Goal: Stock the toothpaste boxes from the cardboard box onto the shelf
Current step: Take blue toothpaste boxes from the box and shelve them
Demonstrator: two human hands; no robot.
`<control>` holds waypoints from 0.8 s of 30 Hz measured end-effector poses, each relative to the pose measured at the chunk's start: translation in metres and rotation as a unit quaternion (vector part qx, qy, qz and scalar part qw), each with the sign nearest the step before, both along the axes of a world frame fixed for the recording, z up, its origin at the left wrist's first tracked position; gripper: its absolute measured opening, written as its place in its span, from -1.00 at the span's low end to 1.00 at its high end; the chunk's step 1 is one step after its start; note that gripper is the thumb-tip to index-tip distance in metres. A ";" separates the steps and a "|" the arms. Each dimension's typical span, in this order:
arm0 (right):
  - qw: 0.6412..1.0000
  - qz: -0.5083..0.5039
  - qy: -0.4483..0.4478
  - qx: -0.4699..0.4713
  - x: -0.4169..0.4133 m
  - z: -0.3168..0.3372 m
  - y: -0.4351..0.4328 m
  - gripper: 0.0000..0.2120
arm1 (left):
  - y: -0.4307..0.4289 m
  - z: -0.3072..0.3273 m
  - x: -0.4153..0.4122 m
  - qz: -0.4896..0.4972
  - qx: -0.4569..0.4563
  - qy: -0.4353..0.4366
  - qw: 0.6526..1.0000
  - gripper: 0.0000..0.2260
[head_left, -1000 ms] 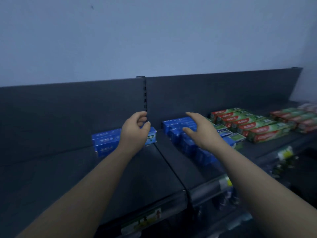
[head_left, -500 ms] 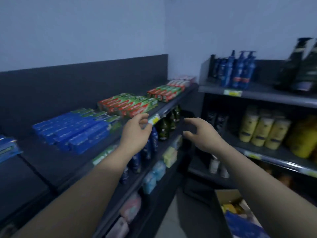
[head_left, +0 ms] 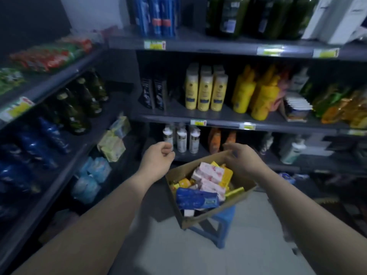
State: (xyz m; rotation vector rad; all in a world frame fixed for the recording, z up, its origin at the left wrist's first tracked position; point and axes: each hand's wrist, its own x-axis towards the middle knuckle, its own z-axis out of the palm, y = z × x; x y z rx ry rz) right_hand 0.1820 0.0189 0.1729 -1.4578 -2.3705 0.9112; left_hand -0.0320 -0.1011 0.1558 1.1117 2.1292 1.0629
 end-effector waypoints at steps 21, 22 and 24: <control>0.954 -0.126 -0.066 -0.265 -0.010 -0.287 0.062 -0.43 | 0.091 -0.268 -0.037 -0.052 -0.249 -0.061 0.965 -0.72; 0.955 -0.121 -0.070 -0.262 -0.013 -0.296 0.061 -0.43 | 0.093 -0.274 -0.037 -0.049 -0.246 -0.061 0.966 -0.73; 0.963 -0.101 -0.098 -0.231 -0.018 -0.309 0.061 -0.47 | 0.096 -0.285 -0.039 -0.038 -0.241 -0.068 0.967 -0.74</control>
